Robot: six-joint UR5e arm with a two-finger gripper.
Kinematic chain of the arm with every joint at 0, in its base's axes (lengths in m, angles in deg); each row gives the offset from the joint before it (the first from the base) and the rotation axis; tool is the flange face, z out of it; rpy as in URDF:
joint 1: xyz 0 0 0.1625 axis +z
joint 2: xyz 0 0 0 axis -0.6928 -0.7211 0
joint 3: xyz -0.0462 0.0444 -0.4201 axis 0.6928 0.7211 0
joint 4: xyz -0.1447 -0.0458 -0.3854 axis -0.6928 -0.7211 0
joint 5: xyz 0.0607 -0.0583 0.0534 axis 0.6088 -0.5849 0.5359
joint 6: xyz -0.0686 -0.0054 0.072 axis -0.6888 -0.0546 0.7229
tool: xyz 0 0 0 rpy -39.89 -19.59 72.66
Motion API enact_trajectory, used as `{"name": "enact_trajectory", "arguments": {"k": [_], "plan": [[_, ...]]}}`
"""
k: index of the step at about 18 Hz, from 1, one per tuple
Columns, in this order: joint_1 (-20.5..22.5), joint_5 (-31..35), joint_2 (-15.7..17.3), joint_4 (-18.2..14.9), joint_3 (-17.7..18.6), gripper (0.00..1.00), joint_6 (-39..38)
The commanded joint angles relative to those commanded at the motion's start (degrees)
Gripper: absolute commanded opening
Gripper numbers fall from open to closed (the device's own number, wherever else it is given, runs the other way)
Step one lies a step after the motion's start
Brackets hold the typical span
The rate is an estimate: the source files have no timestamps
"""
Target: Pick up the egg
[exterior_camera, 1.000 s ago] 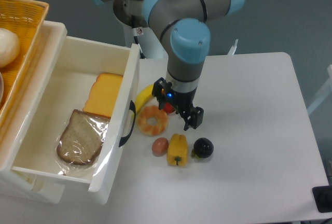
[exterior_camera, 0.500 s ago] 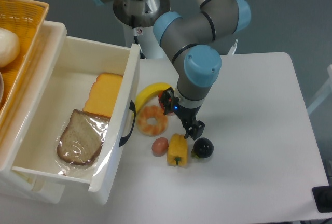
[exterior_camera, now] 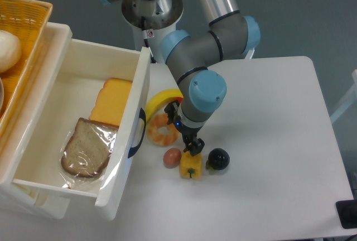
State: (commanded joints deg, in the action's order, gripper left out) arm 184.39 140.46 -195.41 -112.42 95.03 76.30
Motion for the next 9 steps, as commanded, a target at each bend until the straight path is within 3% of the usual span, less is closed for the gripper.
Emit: {"name": "enact_trajectory", "arguments": {"k": [9], "plan": [[-1.05, -0.79, -1.14, 0.09, -0.09, 1.00, 0.00]]}}
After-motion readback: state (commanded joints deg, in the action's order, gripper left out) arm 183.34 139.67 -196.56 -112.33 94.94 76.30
